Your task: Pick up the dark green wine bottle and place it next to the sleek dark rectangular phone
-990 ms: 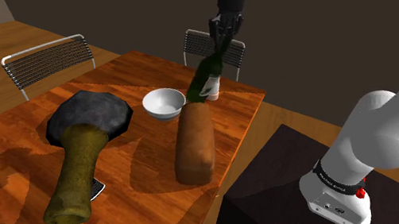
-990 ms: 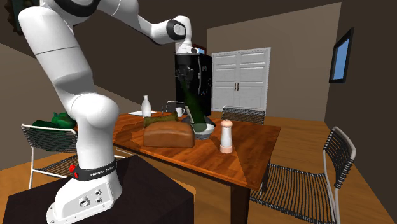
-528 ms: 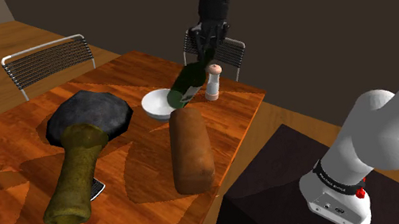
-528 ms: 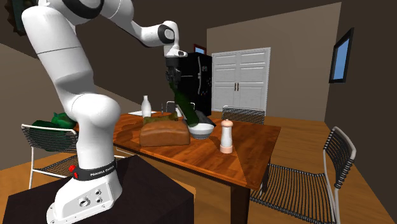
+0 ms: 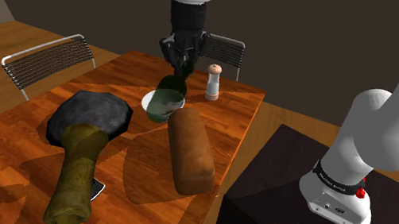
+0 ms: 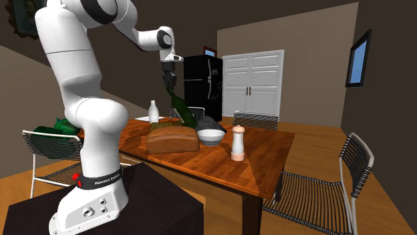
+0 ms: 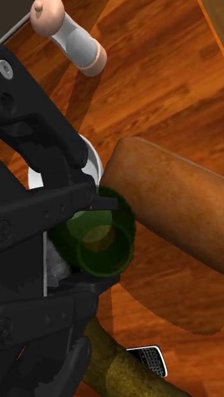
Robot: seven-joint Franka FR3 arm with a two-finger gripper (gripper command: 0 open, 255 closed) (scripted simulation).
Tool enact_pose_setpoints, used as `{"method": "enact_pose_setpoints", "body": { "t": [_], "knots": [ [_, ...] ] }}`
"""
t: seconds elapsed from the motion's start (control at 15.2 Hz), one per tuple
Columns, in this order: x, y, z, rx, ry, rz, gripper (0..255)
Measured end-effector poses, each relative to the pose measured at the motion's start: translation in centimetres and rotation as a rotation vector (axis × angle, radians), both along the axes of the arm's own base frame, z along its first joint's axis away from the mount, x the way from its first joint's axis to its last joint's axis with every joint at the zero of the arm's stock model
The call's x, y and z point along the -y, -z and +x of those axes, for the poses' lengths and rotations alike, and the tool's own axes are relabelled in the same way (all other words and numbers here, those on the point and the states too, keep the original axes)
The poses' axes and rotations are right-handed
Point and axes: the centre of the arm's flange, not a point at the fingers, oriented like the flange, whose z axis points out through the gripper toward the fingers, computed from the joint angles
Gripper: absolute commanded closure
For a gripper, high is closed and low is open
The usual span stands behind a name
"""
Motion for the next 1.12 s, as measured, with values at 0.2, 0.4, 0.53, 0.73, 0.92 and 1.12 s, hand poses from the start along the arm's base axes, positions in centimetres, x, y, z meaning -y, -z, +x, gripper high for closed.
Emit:
{"method": "enact_pose_setpoints", "body": {
  "t": [0.2, 0.4, 0.53, 0.73, 0.92, 1.12],
  "knots": [
    [-3.9, 0.1, -0.4, 0.0, 0.0, 0.0, 255],
    [-7.6, 0.2, -0.9, 0.0, 0.0, 0.0, 255],
    [-10.6, 0.0, -1.4, 0.0, -0.001, 0.0, 255],
    [-14.4, -0.5, -1.7, 0.0, -0.001, 0.0, 255],
    [-17.1, 0.7, -2.1, 0.0, 0.0, 0.0, 255],
    [-17.4, 2.1, -2.2, 0.0, 0.001, 0.0, 255]
  ]
}}
